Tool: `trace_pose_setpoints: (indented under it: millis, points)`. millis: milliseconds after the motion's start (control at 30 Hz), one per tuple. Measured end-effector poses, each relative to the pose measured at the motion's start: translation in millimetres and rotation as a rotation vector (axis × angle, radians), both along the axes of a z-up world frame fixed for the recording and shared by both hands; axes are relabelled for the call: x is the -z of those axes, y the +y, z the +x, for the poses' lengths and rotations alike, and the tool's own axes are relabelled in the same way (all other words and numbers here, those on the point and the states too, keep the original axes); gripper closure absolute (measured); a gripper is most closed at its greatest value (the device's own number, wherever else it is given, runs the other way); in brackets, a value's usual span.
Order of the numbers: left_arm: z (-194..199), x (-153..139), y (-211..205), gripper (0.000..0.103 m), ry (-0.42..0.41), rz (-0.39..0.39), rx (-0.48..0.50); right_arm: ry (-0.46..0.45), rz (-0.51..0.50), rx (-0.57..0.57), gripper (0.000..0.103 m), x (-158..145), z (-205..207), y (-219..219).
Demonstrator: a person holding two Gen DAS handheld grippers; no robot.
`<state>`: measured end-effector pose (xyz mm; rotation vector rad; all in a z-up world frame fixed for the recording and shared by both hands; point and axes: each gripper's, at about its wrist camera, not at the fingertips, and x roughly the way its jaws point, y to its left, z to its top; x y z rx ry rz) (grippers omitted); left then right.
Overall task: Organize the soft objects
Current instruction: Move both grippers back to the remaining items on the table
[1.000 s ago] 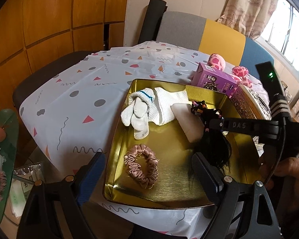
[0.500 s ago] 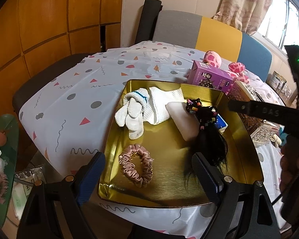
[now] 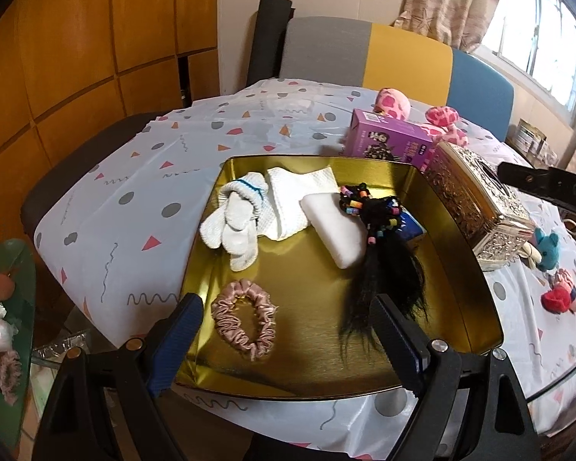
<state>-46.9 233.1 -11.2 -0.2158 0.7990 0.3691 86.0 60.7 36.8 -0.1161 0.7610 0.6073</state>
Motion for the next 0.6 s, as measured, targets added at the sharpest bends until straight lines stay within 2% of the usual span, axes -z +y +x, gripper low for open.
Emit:
trace_pose_setpoints:
  millis: [367,600]
  points:
    - [10,0,-18,0.014,0.019,0.018,0.04,-0.032,0.01,0.155,0.057,-6,22,-84]
    - [19,-3,-36,0.014,0.028,0.066,0.084,-0.031,-0.017,0.325,0.057,1,42,-160]
